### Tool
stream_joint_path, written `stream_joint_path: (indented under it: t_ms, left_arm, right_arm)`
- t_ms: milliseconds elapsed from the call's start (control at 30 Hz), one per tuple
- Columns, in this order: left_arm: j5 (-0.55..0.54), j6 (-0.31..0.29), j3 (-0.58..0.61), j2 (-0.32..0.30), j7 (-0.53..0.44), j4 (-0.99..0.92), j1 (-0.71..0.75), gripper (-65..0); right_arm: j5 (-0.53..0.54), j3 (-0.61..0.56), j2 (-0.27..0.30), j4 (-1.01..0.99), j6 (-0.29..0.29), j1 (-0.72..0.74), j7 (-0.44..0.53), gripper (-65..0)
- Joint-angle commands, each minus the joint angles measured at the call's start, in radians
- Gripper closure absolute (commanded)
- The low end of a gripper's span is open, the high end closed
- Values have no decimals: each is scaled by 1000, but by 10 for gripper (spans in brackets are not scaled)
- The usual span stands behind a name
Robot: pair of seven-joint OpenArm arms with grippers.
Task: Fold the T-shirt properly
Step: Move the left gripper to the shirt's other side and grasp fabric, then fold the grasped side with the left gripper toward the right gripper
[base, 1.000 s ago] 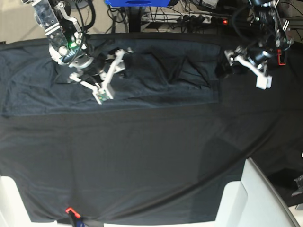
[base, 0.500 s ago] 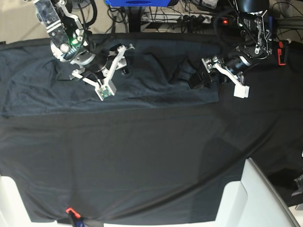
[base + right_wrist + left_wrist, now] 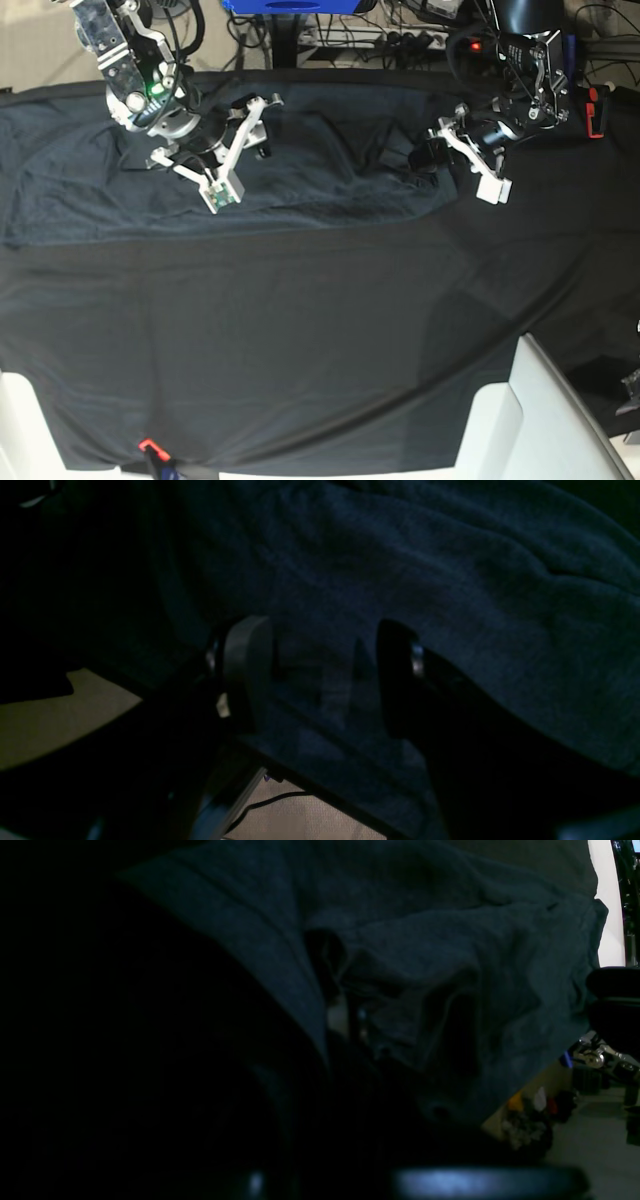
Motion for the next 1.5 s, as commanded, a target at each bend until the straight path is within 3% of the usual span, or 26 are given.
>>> stream_joint_path:
  t_ms: [0,133,267,567,733,867,1033,1200,1300,1467]
  left_arm:
    - [43,23,0,-24,33,20,1,0]
    - [43,23,-14,-66,35,65,9,0]
    - [46,23,-73,-97,36,94,16,0]
    - [47,23,-86,-207,62,207,62,0]
    - [47,23,-73,-178,66,404,136,0]
    - [47,31,16,-149,130,531,177,0]
    - [46,224,84,-61,138,655,216,0]
    - [47,312,171,14,139,674,208,0]
    - [47,386,234,49,135,671,202,0]
    - [46,448,346,71,133,651,144,0]
  right_arm:
    - [7,4,-1,19,-3,4,20,-321]
    - [7,12,2,19,-4,-21,107,-321]
    - [8,95,-4,21,-1,-68,179,-321]
    - [8,236,-31,24,2,-103,188,-321]
    - [8,278,-32,24,2,-103,188,-321]
    - [8,287,-32,24,2,-103,188,-321]
    - [51,333,-32,24,2,-103,188,-321]
    - [185,465,-26,22,5,-103,187,-324]
    - [205,532,-12,21,8,-103,187,-326]
    - [205,598,-14,19,85,-108,185,-323]
